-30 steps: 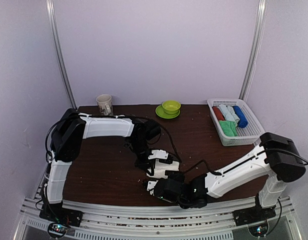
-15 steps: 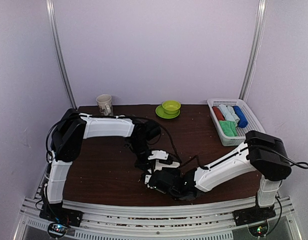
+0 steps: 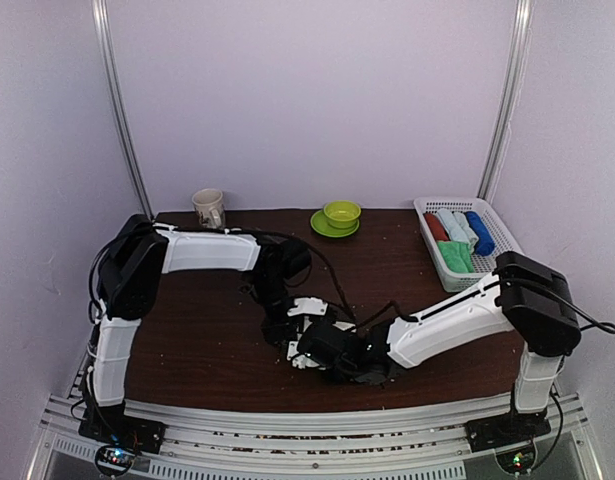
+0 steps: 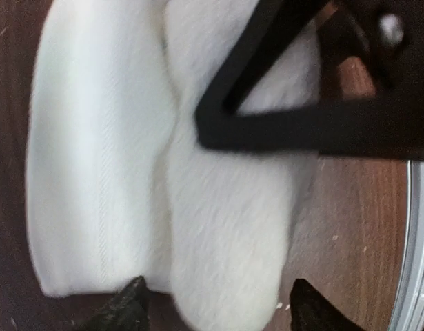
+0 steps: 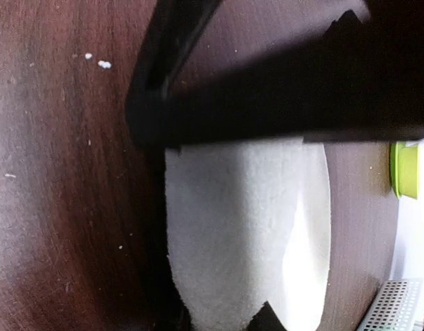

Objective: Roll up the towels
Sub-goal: Roll the towel at the center of the board.

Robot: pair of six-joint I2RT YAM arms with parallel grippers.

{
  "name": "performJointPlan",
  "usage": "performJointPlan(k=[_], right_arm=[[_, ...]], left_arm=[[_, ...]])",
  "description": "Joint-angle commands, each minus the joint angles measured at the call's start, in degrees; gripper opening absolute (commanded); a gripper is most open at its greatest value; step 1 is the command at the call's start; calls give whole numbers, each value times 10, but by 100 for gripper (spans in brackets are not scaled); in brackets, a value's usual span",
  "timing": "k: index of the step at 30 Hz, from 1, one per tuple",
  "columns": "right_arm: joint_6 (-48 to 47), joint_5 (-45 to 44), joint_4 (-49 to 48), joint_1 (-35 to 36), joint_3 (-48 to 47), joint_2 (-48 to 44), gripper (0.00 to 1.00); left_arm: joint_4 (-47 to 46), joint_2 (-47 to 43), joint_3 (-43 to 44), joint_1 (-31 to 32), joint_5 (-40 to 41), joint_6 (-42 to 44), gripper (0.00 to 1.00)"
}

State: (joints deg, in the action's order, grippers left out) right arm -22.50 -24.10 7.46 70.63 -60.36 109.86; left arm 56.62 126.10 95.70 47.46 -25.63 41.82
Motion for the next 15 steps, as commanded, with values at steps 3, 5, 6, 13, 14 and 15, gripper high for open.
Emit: performJointPlan(k=[3,5,6,13,14,15], right_arm=[[51,170,67,-36,-9,1,9],[58,200,75,-44,-15,5,9],[61,218,81,-50,-21,9,9],[89,345,134,-97,-57,33,9],[92,366,144,-106,-63,37,10],[95,383,155,-115,-72,42,10]], left_arm=[[-95,-117,-97,-60,73,-18,84],[-157,-163,-148,-70,81,-22,90],[-187,-183,-175,-73,87,-24,90],[-379,-306,-336,-83,78,0,90],[-399,-319,-354,-83,72,11,90],[-420,-330,-372,-83,67,25,90]])
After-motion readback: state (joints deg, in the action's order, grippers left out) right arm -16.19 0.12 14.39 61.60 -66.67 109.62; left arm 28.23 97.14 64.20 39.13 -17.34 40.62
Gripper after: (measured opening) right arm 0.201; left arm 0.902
